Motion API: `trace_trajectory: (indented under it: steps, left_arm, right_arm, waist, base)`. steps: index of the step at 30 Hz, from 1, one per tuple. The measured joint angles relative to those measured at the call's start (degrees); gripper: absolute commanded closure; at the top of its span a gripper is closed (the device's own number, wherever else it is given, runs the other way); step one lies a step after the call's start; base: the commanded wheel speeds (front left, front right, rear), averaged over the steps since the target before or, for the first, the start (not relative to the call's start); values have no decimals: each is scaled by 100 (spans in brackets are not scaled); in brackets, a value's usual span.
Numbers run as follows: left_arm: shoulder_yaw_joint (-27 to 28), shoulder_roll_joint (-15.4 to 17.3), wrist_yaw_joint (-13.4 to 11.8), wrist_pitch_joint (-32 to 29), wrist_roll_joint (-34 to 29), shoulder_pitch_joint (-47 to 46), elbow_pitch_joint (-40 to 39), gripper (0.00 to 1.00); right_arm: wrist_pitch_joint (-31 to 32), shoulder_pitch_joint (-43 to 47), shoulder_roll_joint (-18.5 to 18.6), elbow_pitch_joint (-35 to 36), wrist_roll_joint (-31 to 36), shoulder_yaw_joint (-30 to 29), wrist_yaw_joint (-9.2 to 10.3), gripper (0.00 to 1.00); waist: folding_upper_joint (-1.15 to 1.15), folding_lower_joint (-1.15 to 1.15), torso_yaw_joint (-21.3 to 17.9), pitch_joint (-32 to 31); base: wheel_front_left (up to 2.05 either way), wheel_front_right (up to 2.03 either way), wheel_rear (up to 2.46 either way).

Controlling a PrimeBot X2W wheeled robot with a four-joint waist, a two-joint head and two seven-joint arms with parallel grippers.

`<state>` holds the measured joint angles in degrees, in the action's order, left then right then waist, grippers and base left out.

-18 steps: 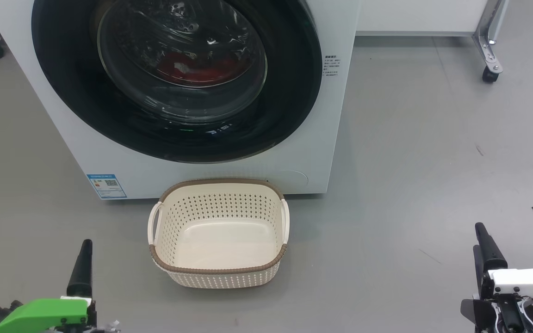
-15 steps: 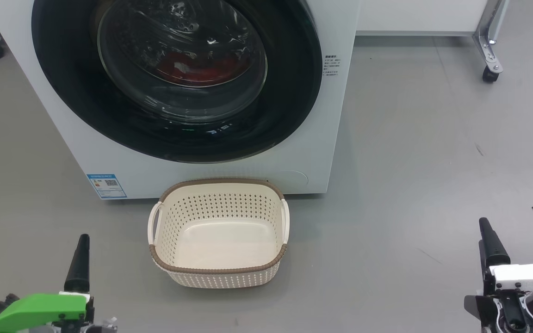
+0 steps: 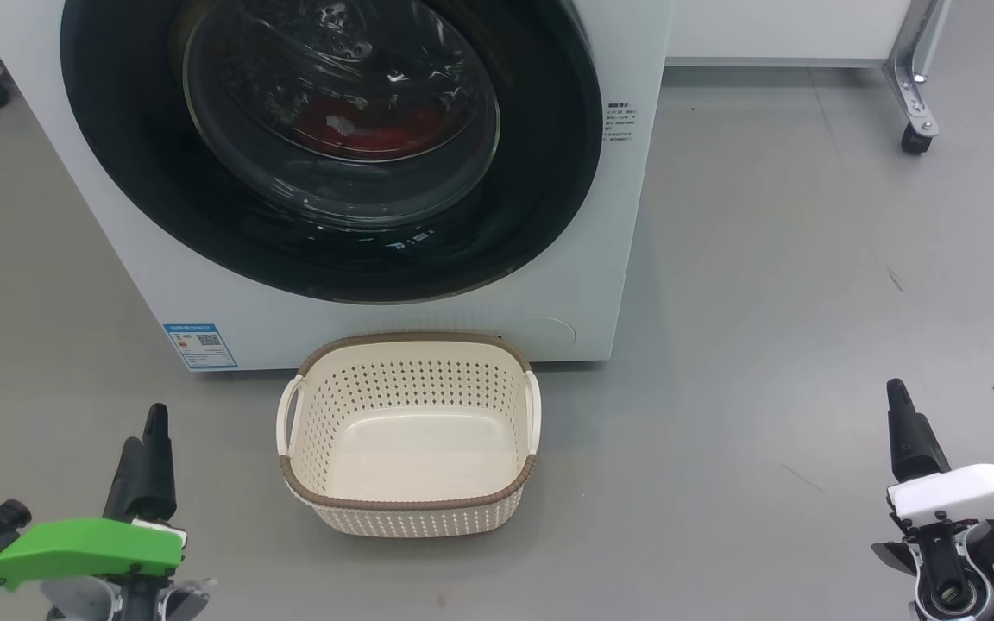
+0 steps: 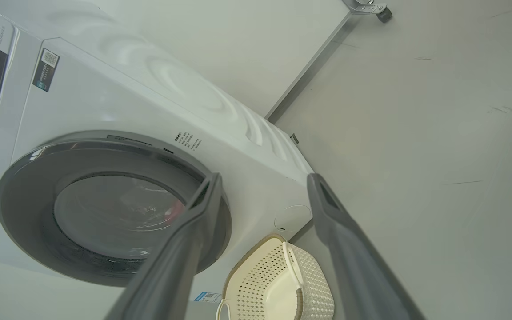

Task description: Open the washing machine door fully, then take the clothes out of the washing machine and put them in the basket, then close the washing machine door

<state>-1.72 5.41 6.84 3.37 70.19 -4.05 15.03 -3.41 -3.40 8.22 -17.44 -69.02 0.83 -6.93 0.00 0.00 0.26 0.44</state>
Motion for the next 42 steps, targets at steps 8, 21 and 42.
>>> trace_trajectory:
  steps: [8, 21, 42]
  left_arm:
    - [-105, 118, -121, 180, -1062, -73, -110, 0]
    - [-682, 197, -309, 438, -2710, -74, -181, 0]
    - [-1067, 157, -511, 843, -4191, -74, 54, 0]
  right_arm:
    - [-156, -133, 193, 4, 1024, 390, 60, 0]
    - [-427, -231, 307, -7, 2531, 983, 301, 0]
    - [-833, -318, 308, -99, 4081, 1408, 555, 0]
  waist:
    - [0, 0, 13, -3]
    - [0, 0, 23, -6]
    - [0, 0, 9, -6]
  base:
    - [0, 0, 0]
    - [0, 0, 0]
    - [0, 0, 0]
